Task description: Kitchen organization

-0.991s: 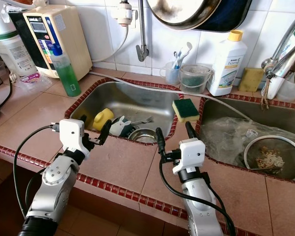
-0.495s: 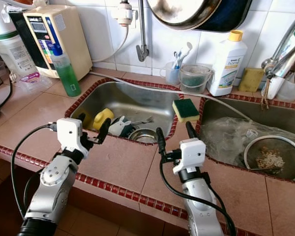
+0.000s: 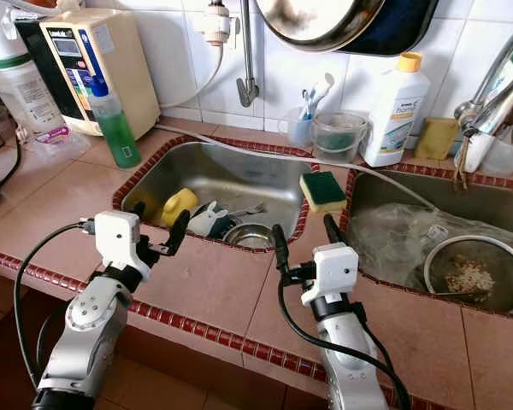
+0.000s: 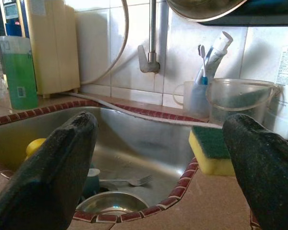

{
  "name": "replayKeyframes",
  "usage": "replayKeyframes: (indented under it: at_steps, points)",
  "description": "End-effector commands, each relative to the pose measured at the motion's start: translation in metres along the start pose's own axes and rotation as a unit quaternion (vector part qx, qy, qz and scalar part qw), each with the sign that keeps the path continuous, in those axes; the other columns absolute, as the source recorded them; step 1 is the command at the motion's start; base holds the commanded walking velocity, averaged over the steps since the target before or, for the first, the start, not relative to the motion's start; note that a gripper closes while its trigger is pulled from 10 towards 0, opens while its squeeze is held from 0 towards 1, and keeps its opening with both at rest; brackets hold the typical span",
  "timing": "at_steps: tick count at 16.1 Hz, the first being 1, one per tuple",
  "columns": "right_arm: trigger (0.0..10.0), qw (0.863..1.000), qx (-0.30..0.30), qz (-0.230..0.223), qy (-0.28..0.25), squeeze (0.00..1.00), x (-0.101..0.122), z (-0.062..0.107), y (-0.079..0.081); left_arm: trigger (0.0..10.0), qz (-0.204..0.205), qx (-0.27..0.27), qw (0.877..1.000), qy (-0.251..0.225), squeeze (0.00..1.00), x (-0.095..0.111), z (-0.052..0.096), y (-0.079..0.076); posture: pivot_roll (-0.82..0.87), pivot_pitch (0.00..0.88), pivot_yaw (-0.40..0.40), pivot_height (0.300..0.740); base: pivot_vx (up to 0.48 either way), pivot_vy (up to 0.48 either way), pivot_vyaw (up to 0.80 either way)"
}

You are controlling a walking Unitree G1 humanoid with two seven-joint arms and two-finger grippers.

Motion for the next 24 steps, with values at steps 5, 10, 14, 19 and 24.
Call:
replayKeyframes:
  at_steps: [5,10,14,19,24]
  points:
    - [10.0,1.000,0.000,-0.002,-0.004,0.00,0.004,0.001,0.001,10.0,-0.002,-0.003,1.000,0.008,0.00,0.000,0.005,-0.002,-0.16,0.045,0.093,0.740,0.000,0.000,0.00]
    - [10.0,1.000,-0.001,-0.002,-0.008,0.00,0.006,-0.001,0.003,10.0,-0.003,-0.012,1.000,0.002,0.00,0.003,0.004,-0.007,-0.16,0.047,0.099,0.740,0.000,0.000,0.00]
    - [10.0,1.000,-0.002,-0.007,-0.005,0.00,0.005,0.003,0.006,10.0,-0.004,-0.019,1.000,0.007,0.00,0.001,0.009,-0.013,-0.16,0.066,0.096,0.740,0.000,0.000,0.00]
    - [10.0,1.000,0.005,-0.010,-0.006,0.00,0.006,-0.001,0.008,10.0,0.000,-0.029,1.000,-0.006,0.00,0.008,0.010,-0.025,-0.15,0.052,0.081,0.740,0.000,0.000,0.00]
    - [10.0,1.000,0.014,-0.012,-0.015,0.00,0.012,-0.006,0.011,10.0,-0.003,-0.023,1.000,-0.016,0.00,0.014,0.009,-0.024,-0.15,0.041,0.068,0.740,0.000,0.000,0.00]
Point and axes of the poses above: a point about 5 cm out from each wrist's last joint towards the gripper, its own z axis pointing back from the gripper into the wrist, its own x axis along the axis of the wrist's last joint, y = z × x, the point moved 4 cm from there along -z, pointing out of the wrist towards the gripper, and after that the axes turned 12 degrees about -z, right-handed, at the moved point
